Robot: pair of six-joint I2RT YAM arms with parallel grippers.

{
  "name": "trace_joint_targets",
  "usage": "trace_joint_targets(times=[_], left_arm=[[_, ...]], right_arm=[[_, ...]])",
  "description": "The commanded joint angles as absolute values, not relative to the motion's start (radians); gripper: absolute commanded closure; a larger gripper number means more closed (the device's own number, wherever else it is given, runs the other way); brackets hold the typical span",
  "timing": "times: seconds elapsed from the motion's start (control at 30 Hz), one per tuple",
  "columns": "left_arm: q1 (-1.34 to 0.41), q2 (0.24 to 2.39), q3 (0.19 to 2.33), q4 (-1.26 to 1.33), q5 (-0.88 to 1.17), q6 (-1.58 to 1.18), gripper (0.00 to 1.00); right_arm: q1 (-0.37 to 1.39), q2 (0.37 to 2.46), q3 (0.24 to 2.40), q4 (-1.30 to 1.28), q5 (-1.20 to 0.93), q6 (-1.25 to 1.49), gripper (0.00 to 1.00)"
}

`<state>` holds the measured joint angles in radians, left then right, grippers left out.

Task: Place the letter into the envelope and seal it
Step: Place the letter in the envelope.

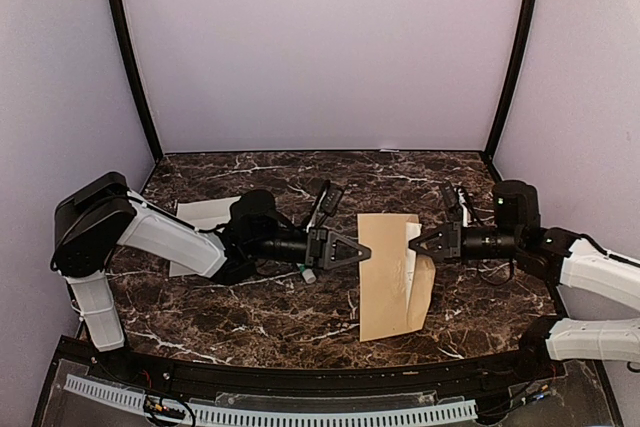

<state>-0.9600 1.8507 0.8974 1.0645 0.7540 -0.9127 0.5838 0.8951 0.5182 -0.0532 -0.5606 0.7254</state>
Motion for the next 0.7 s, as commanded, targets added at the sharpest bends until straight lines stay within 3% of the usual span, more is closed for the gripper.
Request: trace_joint_targets(times=[0.0, 0.2, 0.67], left_arm=[[-0.963, 1.854, 0.936, 1.058, 0.782, -0.902, 0.97], [-0.963, 1.858, 0.965, 0.974, 0.781, -0.863, 0.95], [-0.963, 1.849, 0.984, 0.876, 0.735, -0.821, 0.79]], right_arm=[[0.582, 0.902, 0.531, 0.028, -0.630, 0.703, 1.00], [0.582, 0.917, 0.550, 0.028, -0.662, 0.680, 1.00], [0.583, 0.913, 0.569, 0.004, -0.694, 0.652, 1.00]])
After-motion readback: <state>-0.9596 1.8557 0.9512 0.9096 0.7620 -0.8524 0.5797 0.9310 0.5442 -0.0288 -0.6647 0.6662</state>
